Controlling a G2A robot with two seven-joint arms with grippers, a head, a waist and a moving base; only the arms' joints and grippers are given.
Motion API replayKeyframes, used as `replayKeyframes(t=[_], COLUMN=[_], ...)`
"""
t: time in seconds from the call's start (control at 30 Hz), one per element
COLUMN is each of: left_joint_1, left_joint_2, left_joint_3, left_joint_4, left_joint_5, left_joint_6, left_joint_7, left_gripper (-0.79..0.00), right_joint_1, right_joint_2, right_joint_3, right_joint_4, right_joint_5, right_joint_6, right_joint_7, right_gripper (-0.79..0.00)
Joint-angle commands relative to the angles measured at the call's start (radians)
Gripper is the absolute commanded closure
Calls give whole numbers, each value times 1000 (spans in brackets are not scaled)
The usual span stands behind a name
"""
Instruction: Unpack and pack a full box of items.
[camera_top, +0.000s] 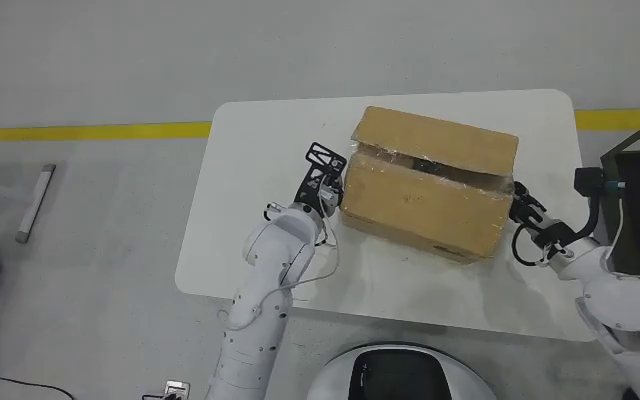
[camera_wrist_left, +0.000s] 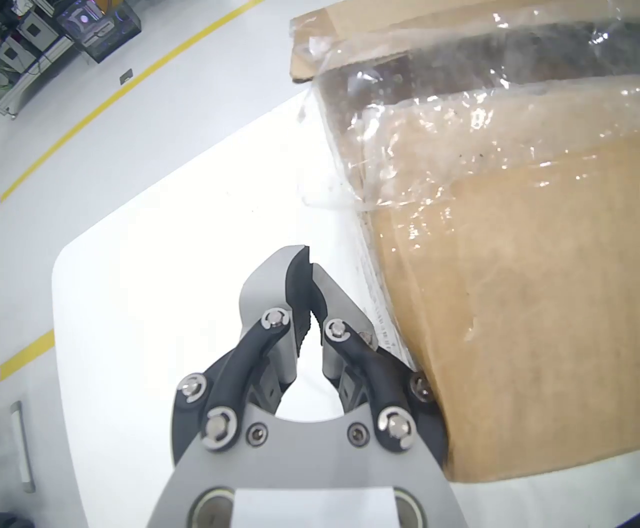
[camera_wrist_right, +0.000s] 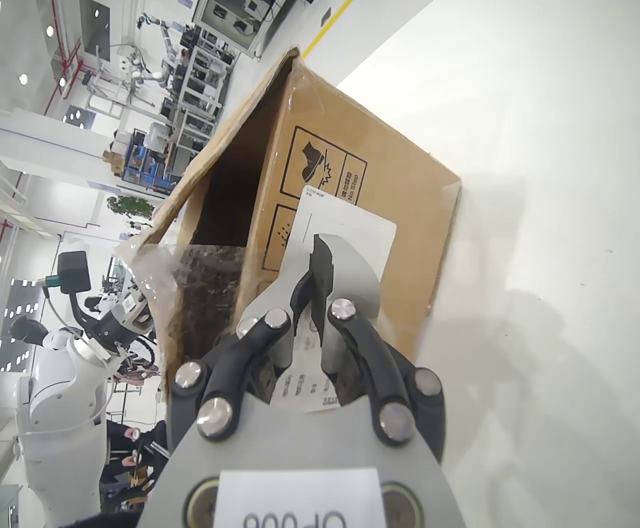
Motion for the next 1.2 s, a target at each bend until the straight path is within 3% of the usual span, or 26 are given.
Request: replayKeyframes(t=[0.0,0.27,0.43,0.5,0.53,0.57,0.6,0.83,1.0,1.03,1.07,1.1,1.17], left_joint_1=[30,137,186,196,199,199,198,177,162,158,153,148,139], left_joint_2=[3,13,17,18,19,20,21,25,28,28,29,29,30], left_joint_3=[-4,-14,-15,-18,-19,-21,-25,-46,-73,-77,-83,-87,-94], left_joint_4=[-42,-211,-273,-280,-281,-281,-279,-261,-274,-276,-279,-282,-286], left_joint_5=[-12,-52,-61,-55,-50,-44,-36,11,60,69,77,84,90], left_joint_6=[-7,1,30,42,46,52,64,113,165,171,182,189,199], left_joint_7=[-26,-129,-170,-178,-181,-181,-182,-184,-172,-168,-163,-158,-148], left_gripper=[0,0,0,0,-105,-369,-785,-785,-785,-785,-785,-708,-505], right_joint_1=[-2,-1,5,10,12,15,19,21,12,8,5,1,-6], right_joint_2=[1,9,12,12,12,12,12,11,10,10,10,10,10], right_joint_3=[20,100,129,138,141,144,147,180,200,204,209,214,223], right_joint_4=[10,30,34,39,41,43,42,38,30,28,26,23,15], right_joint_5=[-5,-60,-69,-71,-69,-67,-68,-59,-78,-80,-87,-102,-119], right_joint_6=[-7,-73,-108,-122,-124,-125,-127,-132,-122,-119,-114,-110,-105], right_joint_7=[27,138,205,219,225,231,236,265,271,273,273,276,280], right_gripper=[0,0,-299,-342,-360,-363,-354,-376,-736,-785,-785,-785,-662])
